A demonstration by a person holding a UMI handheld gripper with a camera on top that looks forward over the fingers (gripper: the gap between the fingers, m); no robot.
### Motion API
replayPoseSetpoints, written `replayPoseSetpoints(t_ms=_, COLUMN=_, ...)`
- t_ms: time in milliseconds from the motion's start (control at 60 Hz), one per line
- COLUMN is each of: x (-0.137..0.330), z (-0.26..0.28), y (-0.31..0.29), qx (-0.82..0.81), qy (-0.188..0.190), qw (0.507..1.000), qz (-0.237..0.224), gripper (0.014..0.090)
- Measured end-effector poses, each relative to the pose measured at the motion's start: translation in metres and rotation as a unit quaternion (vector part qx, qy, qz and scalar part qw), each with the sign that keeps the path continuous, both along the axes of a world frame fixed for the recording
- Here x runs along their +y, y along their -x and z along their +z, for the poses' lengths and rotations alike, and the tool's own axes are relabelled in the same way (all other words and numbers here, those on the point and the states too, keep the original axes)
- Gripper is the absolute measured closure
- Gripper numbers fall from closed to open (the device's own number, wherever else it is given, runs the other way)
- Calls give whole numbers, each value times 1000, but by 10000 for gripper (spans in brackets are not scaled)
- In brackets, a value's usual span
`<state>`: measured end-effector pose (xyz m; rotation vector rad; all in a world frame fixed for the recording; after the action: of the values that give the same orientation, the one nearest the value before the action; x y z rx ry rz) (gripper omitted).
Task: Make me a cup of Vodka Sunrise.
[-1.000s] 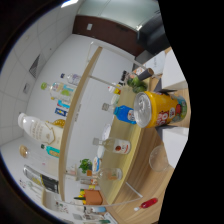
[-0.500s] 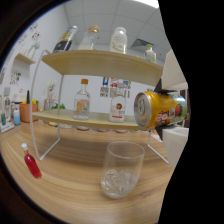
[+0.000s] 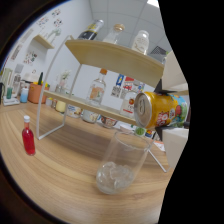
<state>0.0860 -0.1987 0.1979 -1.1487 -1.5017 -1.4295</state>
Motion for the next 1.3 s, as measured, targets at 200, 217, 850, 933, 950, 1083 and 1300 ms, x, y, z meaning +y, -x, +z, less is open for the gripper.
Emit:
replayPoseSetpoints(t_ms=200, x=-12, z=58, y=-1, qx=280, qy=-35, qw=959, qz=5, gripper=536)
replayPoseSetpoints(t_ms=217, x=-13, z=66, y=-3, qx=312, qy=-40, qw=949, qz=5, gripper=534)
replayPoseSetpoints(t_ms=850, x=-29, z=-83, y=-201, qx=819, qy=-15, qw=537, qz=-201, gripper=533)
replayPoseSetpoints(t_ms=933, x=-21, z=-114, y=-202, qx=819, qy=7, qw=530, qz=-218, gripper=535)
replayPoseSetpoints(t_ms=950, x=-19, z=-120, y=-202, qx=819, qy=10, qw=529, qz=-221, gripper=533)
replayPoseSetpoints(t_ms=1083, x=-9, z=-145, y=-195, qx=814, qy=36, qw=530, qz=-235, gripper=534)
replayPoseSetpoints(t_ms=1300, x=-5, z=-159, y=-187, qx=807, qy=57, qw=534, qz=-245, gripper=530)
